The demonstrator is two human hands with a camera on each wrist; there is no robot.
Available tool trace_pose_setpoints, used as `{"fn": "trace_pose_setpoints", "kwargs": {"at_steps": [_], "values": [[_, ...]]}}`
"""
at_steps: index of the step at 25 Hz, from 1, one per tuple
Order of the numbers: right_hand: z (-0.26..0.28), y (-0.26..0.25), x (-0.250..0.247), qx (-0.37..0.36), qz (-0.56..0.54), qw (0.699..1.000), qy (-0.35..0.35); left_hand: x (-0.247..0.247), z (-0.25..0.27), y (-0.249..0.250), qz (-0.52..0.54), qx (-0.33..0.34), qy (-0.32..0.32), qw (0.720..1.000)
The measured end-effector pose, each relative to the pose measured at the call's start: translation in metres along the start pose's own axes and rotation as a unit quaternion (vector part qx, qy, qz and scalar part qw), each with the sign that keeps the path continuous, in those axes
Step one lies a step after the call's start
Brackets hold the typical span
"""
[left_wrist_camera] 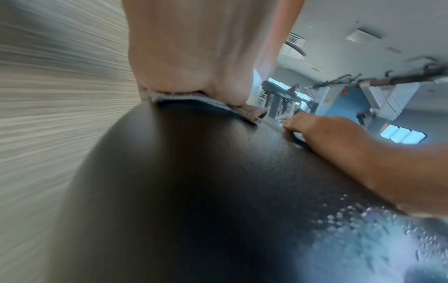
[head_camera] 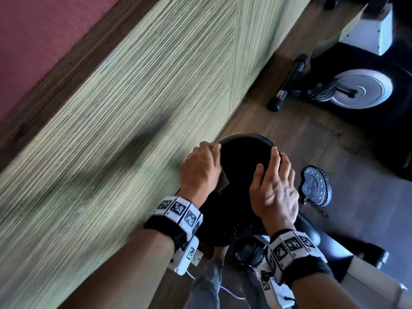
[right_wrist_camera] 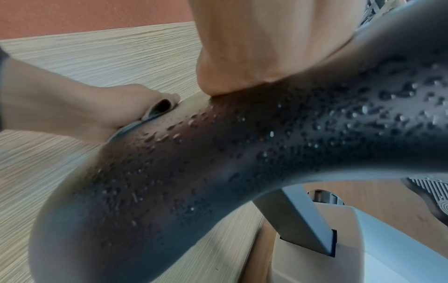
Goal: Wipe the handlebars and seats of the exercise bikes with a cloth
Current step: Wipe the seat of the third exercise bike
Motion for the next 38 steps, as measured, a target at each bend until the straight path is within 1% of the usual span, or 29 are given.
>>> {"fn": "trace_pose_setpoints", "kwargs": {"at_steps": [3,5,6,9,11,12,14,16,18,20,21,22,24,25,26,27,29,30,32,33,34,35,37,38], "values": [[-0.001,-0.001,0.0,-0.001,0.001,1.0,0.002,0.003,0.011,-0.023,0.039,-0.064,-0.02,0.997],[-0.002,-0.001,0.0,0.001,0.002,1.0,0.005,0.002,-0.005,-0.014,0.039,-0.074,-0.02,0.996],[-0.001,0.0,0.001,0.002,0.003,1.0,0.003,0.002,-0.015,-0.004,0.034,-0.065,-0.022,0.997],[-0.001,0.001,0.001,0.003,0.004,1.0,0.002,0.0,-0.027,0.027,0.009,0.007,-0.023,1.0],[0.0,0.001,0.001,0.002,0.003,1.0,-0.001,0.0,-0.016,0.019,0.003,0.034,-0.013,0.999],[0.0,0.001,0.001,0.001,0.003,1.0,-0.001,0.001,-0.006,0.007,-0.009,0.029,-0.012,0.999],[0.0,0.0,0.001,-0.002,0.006,1.0,0.003,0.005,0.013,-0.024,0.002,-0.041,-0.026,0.999],[0.0,0.0,0.001,-0.003,0.008,1.0,0.003,0.008,0.021,-0.039,0.038,-0.101,-0.046,0.993],[-0.002,0.001,0.001,0.002,0.004,1.0,0.0,0.006,0.008,-0.032,0.034,-0.103,-0.042,0.993],[-0.001,-0.002,0.001,-0.001,0.001,1.0,-0.004,0.008,-0.01,-0.015,-0.001,-0.046,-0.042,0.998],[-0.002,-0.002,0.001,-0.001,0.001,1.0,-0.003,0.005,-0.016,-0.006,-0.007,-0.014,-0.029,0.999],[-0.002,-0.001,0.0,0.003,0.003,1.0,-0.001,0.003,-0.016,0.0,0.014,0.014,-0.018,1.0],[-0.001,-0.002,-0.001,0.003,0.004,1.0,-0.008,-0.002,0.005,0.001,0.075,0.073,0.016,0.994],[-0.001,-0.002,-0.001,0.001,0.002,1.0,-0.01,-0.007,0.02,0.0,0.09,0.108,0.043,0.989],[0.0,-0.003,-0.002,0.0,0.0,1.0,-0.01,-0.006,0.035,-0.007,0.104,0.129,0.064,0.984],[0.0,-0.003,-0.002,-0.004,-0.001,1.0,-0.009,-0.005,0.05,-0.017,0.124,0.135,0.084,0.979],[0.001,-0.004,-0.001,-0.009,0.001,1.0,-0.012,0.006,0.076,-0.036,0.138,0.103,0.103,0.98],[0.0,-0.004,-0.002,-0.01,0.001,1.0,-0.011,0.011,0.089,-0.036,0.127,0.087,0.113,0.982],[0.001,-0.003,-0.001,-0.013,-0.003,1.0,-0.018,0.018,0.118,-0.026,0.071,0.061,0.144,0.985],[0.002,-0.003,0.0,-0.012,-0.006,0.999,-0.029,0.019,0.128,-0.019,0.043,0.066,0.153,0.985],[0.003,-0.001,0.001,-0.008,-0.01,0.999,-0.045,0.019,0.131,-0.013,0.019,0.094,0.151,0.984],[0.004,0.001,0.003,-0.006,-0.012,0.998,-0.06,0.018,0.129,-0.006,-0.005,0.152,0.136,0.979],[0.004,0.004,0.006,-0.015,-0.021,0.995,-0.101,0.014,0.121,0.002,-0.043,0.299,0.099,0.948],[0.002,0.007,0.006,-0.024,-0.035,0.991,-0.124,0.011,0.114,0.003,-0.048,0.348,0.084,0.933]]}}
Point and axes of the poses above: each hand's wrist, its own z-axis away from the middle knuckle, its own x-axis out of the palm, y = z × x, the point moved 10 cm from there along -z, towards the middle knuckle, and after that the axes turned 1 degree about -y, right-handed, at the moved point
